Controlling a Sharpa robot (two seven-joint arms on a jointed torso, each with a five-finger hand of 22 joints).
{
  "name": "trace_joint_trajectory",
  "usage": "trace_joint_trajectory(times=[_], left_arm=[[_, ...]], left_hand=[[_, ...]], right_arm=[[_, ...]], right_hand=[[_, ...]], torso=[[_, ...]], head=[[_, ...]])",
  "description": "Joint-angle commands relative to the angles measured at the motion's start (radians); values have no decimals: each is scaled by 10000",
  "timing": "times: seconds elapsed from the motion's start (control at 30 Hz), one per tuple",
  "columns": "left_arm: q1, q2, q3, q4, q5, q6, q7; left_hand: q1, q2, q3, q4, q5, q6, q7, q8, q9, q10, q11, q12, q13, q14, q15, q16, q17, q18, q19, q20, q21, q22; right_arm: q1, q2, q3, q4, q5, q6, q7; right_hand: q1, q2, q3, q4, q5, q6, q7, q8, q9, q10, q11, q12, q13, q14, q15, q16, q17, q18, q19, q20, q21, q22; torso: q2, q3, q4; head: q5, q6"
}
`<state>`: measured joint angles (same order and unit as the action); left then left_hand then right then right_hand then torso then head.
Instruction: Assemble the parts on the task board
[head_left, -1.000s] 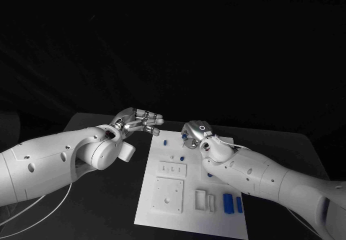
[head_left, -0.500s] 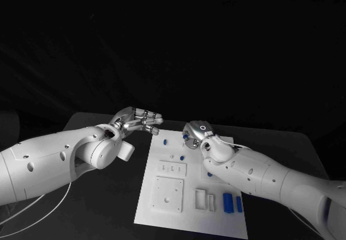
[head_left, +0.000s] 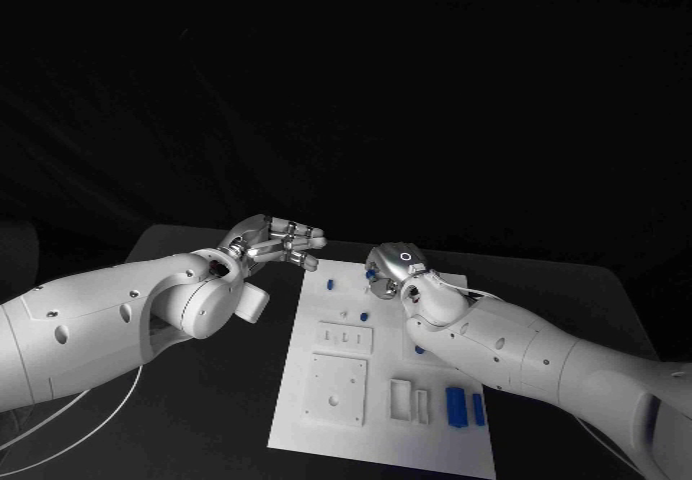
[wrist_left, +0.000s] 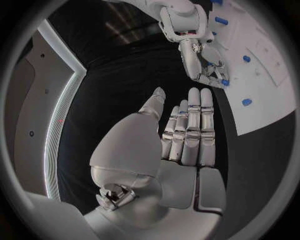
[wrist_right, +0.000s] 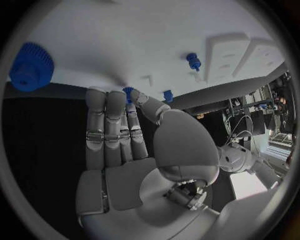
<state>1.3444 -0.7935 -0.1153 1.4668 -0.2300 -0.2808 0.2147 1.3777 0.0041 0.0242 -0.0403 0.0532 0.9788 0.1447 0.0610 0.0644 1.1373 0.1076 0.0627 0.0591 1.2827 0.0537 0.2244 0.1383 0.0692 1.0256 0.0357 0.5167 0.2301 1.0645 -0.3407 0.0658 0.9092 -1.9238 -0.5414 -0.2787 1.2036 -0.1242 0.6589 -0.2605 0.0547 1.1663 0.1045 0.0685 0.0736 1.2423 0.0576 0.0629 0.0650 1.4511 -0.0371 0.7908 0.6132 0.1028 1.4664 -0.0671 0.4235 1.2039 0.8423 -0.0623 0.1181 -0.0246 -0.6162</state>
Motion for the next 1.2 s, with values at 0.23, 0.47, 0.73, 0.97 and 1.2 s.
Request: trace_joint_trajectory(times=[0.23, 0.47, 0.73, 0.97, 1.2], left_arm=[[20, 12, 10, 14, -28, 131, 44], [26, 0, 10, 7, -28, 135, 41], [28, -79, 10, 22, -28, 125, 59], [29, -214, 10, 132, -28, 125, 69], [32, -269, 10, 125, -28, 139, 65]], left_hand=[[21, 54, -3, -54, -9, -44, 37, 17, 14, -46, 6, -48, 2, 31, -14, 0, 12, 63, -74, -17, 27, -11], [29, 47, -6, -57, -10, -44, 34, 20, 16, -68, 6, -47, 2, 30, -15, -3, 10, 63, -75, -16, 33, -24], [29, 47, -6, -57, -10, -44, 34, 20, 16, -68, 6, -47, 2, 30, -15, -3, 10, 63, -75, -16, 33, -24], [71, 27, -1, -91, -9, -49, 34, 20, 16, -78, 8, -47, 2, 31, -16, -6, 8, 66, -78, -19, 48, -33], [71, 27, -1, -91, -9, -49, 34, 20, 16, -78, 8, -47, 2, 31, -16, -6, 8, 66, -78, -19, 48, -33]], right_arm=[[-15, 44, -15, -114, 192, 372, 108], [-14, -56, -16, 12, 246, 178, 83], [-11, -804, 140, 958, 549, -195, 59], [-8, -1776, 979, 1847, 1958, -289, 252], [-5, -2645, 1426, 2428, 2464, 774, 471]], right_hand=[[92, -491, -111, 196, -54, -396, 65, -52, -64, -668, 194, -49, -52, 25, 150, -116, -139, 337, 168, 208, -527, -281], [147, -622, -118, 271, -59, -411, 84, -52, -68, -847, 238, -47, -50, 9, 150, -138, -195, 386, 217, 208, -754, -358], [17, -747, -116, 446, -48, -422, 38, -57, -69, -746, 202, -48, -48, 13, 117, -146, -254, 374, 298, 197, -911, -400], [-151, -924, -747, 723, -6, -654, -83, -51, -63, 186, -70, -55, -9, 15, -83, -157, -266, 237, 326, 39, -955, -443], [298, -871, -2430, 707, 404, -1173, -39, -39, -73, 2148, -619, 893, 1218, 54, -458, -130, -119, -198, 374, -354, -713, -322]], torso=[[7, -11, 19], [6, -8, 25], [-4, -4, -19], [-22, 12, -138], [-17, 51, -266]], head=[[-20, -7], [-23, -23], [-129, 21], [-111, 89], [-34, 125]])
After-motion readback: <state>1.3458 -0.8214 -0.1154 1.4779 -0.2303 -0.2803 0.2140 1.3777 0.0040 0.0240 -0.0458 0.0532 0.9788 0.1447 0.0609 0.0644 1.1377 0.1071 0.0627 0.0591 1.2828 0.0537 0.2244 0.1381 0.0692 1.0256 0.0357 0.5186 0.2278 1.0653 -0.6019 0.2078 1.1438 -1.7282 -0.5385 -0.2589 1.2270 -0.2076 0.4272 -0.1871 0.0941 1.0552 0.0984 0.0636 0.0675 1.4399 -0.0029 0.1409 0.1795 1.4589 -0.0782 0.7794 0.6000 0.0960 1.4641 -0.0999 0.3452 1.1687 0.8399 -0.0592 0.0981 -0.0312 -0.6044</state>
